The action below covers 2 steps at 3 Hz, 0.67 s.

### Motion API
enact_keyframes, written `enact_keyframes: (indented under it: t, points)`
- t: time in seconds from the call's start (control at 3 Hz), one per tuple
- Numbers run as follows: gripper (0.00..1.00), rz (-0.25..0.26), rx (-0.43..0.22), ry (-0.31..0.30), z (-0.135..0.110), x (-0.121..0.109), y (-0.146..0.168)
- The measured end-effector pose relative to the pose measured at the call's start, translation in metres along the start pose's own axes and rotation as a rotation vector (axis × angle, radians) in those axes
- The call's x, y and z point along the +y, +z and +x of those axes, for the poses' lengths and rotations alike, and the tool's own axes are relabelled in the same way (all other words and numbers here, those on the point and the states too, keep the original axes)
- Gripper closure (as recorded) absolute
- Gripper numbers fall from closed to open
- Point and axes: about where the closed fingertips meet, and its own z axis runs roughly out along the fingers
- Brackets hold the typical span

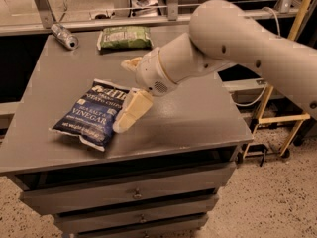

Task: Move blue chip bag near green jalapeno chip bag

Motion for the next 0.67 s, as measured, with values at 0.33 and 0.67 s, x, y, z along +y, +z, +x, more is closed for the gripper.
enact_keyframes:
  t: [0.33,0.67]
  points:
    - [0.18,-0.022,-0.005,0.023,0.007,0.006,0.03]
    - [0.41,-0.027,0.017,0.05,0.019,0.007,0.046]
